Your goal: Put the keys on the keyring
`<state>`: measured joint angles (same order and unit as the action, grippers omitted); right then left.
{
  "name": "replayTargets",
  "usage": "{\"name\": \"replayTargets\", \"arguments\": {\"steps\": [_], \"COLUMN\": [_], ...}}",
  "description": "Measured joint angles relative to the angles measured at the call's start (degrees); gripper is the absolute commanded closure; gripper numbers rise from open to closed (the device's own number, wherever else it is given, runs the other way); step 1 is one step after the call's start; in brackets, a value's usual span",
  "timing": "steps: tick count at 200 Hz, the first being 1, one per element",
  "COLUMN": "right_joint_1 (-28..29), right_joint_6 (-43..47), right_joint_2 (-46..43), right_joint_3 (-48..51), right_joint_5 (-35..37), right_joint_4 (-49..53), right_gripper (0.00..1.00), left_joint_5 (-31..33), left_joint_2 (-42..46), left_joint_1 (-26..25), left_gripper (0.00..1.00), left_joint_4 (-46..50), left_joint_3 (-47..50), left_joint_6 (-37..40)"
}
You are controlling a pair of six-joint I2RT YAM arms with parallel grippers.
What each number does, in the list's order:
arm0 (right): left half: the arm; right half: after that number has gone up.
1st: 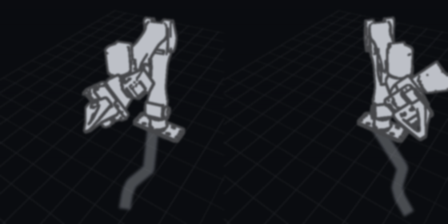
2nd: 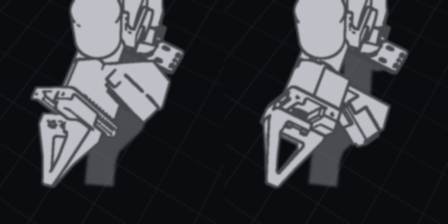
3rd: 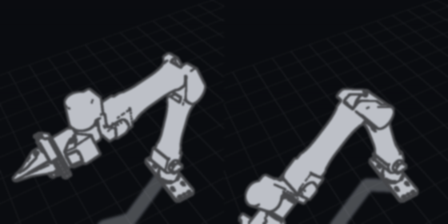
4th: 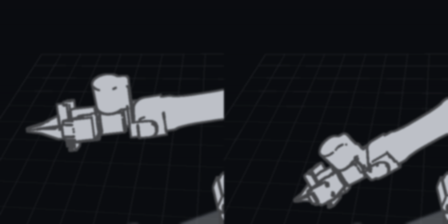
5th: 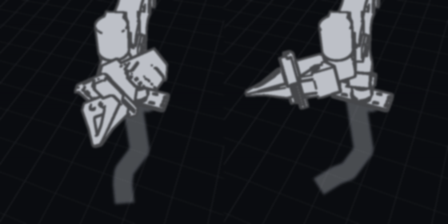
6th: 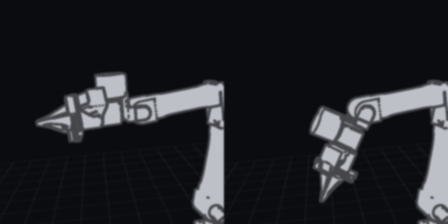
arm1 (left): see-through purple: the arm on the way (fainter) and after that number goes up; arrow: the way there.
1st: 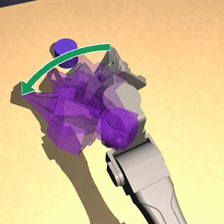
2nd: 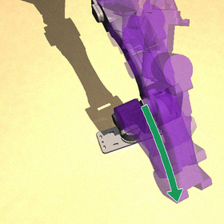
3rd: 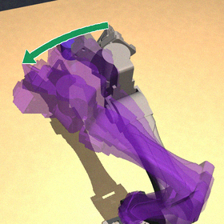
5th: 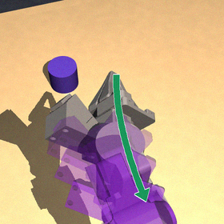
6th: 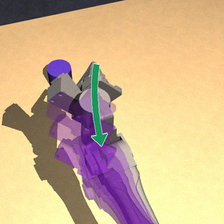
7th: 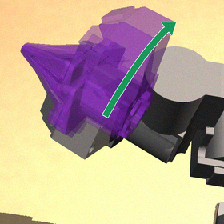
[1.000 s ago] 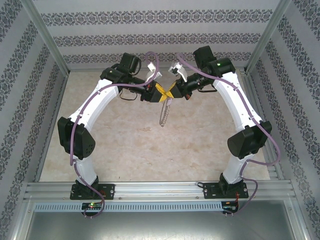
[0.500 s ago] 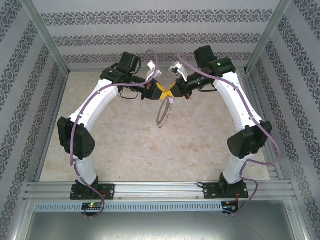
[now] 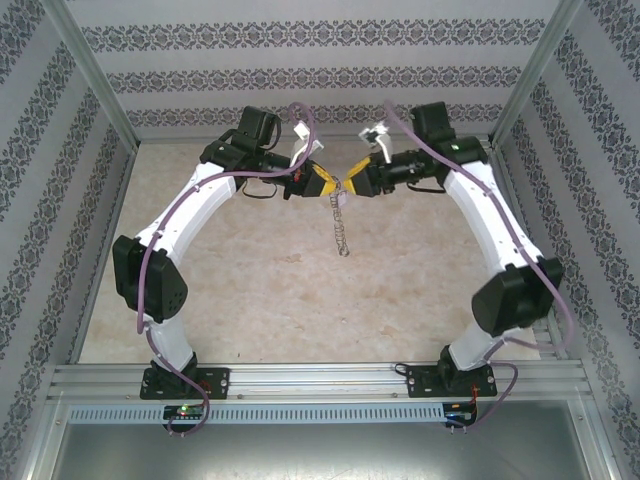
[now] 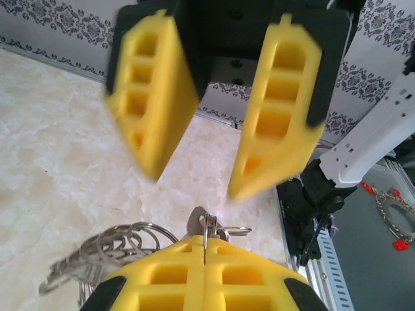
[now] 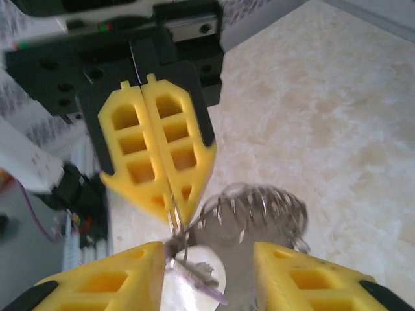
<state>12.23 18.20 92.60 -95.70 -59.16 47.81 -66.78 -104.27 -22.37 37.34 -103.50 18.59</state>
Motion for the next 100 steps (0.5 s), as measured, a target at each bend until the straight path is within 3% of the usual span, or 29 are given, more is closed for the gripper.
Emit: {"name": "replayTargets", "arguments": {"steps": [37, 100], "right_joint_1": [-5.1, -2.3], "right_joint_6": [-10.7, -19.6], "right_joint_2": [-9.3, -6.1], "right_joint_3": [13.6, 20.2], "right_joint_5": [-7.1, -13.0], "right_joint_4": [-15.1, -28.9], "right_gripper": [0.49, 0.49], "left_joint_5": [0.4, -0.3], "left_joint_2": [0.2, 0.3], "left_joint_1": [0.0, 0.0], "left_gripper": [1.0, 1.0], "left_joint_4": [-1.4, -3.1], "left_joint_3": [0.6, 0.6], "left_joint_6": [-0.9, -1.7]}}
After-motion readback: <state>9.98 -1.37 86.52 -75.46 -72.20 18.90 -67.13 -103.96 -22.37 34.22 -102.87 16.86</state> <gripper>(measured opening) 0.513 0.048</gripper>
